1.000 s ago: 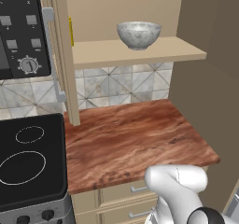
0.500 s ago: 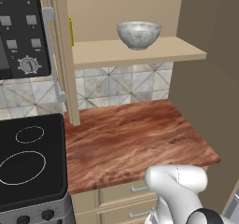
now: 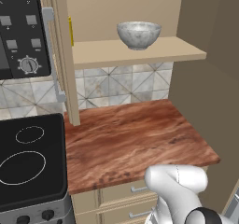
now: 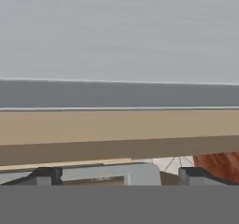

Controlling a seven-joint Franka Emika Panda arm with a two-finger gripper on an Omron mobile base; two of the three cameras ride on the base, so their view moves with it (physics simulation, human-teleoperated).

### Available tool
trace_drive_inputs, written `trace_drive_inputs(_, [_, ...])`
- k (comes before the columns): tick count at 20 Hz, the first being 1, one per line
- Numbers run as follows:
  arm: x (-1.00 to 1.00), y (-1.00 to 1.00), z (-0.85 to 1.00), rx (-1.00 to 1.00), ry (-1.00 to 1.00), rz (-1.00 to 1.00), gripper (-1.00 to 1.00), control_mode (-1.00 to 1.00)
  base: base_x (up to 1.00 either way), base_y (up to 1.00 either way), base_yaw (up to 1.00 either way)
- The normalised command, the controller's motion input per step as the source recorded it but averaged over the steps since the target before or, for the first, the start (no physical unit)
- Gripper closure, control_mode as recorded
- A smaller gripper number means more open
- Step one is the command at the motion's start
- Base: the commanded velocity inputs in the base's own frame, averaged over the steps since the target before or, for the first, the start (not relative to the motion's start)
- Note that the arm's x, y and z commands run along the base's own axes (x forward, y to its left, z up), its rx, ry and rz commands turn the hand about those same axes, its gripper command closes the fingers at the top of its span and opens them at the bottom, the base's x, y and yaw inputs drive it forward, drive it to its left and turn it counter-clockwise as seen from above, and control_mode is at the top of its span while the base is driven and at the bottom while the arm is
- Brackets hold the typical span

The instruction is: Pick the mug and place it in the sink. Pick the bowl and place it in the open cabinet and then close the cabinet.

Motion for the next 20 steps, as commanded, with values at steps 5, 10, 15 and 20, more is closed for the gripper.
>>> trace_drive_inputs(5, [0.33, 0.00, -0.08, 0.00, 0.00, 0.00, -1.00, -1.00, 0.00, 0.00, 0.00])
trace_drive_inputs(10, [0.35, 0.28, -0.19, 0.00, 0.00, 0.00, -1.00, -1.00, 0.00, 0.00, 0.00])
trace_drive_inputs(15, [0.45, 0.46, -0.16, 0.00, 0.00, 0.00, -1.00, -1.00, 0.00, 0.00, 0.00])
trace_drive_inputs(20, [0.52, 0.28, -0.09, 0.00, 0.00, 0.00, -1.00, -1.00, 0.00, 0.00, 0.00])
